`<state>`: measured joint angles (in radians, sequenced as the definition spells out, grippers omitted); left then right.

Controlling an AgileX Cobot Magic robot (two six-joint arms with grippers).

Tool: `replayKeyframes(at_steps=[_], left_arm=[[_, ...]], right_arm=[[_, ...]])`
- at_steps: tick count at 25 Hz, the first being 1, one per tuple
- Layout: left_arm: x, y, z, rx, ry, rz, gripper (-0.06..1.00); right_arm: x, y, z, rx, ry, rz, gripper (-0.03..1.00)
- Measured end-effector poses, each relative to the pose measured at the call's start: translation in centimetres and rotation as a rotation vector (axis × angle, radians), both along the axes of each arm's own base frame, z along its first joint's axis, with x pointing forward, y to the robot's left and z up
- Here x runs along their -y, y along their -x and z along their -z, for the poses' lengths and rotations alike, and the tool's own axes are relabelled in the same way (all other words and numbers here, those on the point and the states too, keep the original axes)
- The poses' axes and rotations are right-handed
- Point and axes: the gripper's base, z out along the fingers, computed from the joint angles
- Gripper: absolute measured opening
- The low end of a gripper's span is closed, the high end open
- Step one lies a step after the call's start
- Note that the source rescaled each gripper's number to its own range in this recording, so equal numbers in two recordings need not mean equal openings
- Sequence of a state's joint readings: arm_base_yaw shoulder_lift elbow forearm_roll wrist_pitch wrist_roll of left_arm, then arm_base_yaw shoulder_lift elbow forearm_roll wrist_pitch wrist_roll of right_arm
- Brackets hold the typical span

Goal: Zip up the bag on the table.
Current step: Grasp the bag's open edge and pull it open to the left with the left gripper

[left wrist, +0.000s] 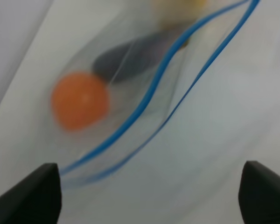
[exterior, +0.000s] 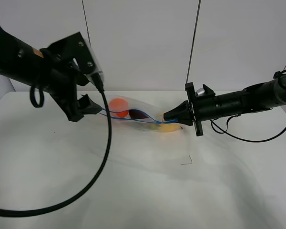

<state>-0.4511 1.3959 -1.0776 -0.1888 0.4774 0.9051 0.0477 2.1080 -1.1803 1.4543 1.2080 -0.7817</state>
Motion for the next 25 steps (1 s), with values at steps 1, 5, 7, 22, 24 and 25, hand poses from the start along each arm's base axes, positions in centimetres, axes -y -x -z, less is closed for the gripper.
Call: replayKeyframes(at_steps=[1,5,7,22,24,25], left_arm=[[0.9,-0.2,0.6,-0.004,-0.001,0.020,1.00],[4.1,-0.7,3.0,-0.008,-0.008,0.084,1.00],[5.5,-0.8,4.0,0.005,-0.005,0.111,1.00],[11.7,0.0,7.0,0.201,0.094,0.212,1.00],[11.8,0.1,7.7,0.231,0.104,0.208,1.00],[11.7,0.0,8.1,0.246,0.109,0.203,1.00]], right_arm=[[0.0,0.0,0.0,-0.001,0.000,0.000,0.00],[0.0,0.0,0.0,-0.009,-0.002,0.004,0.00],[0.0,0.0,0.0,-0.012,-0.002,0.005,0.00],[0.0,-0.1,-0.1,-0.046,-0.021,0.033,0.00],[0.0,-0.2,-0.2,-0.048,-0.026,0.039,0.00],[0.0,-0.2,-0.2,-0.048,-0.028,0.041,0.00]])
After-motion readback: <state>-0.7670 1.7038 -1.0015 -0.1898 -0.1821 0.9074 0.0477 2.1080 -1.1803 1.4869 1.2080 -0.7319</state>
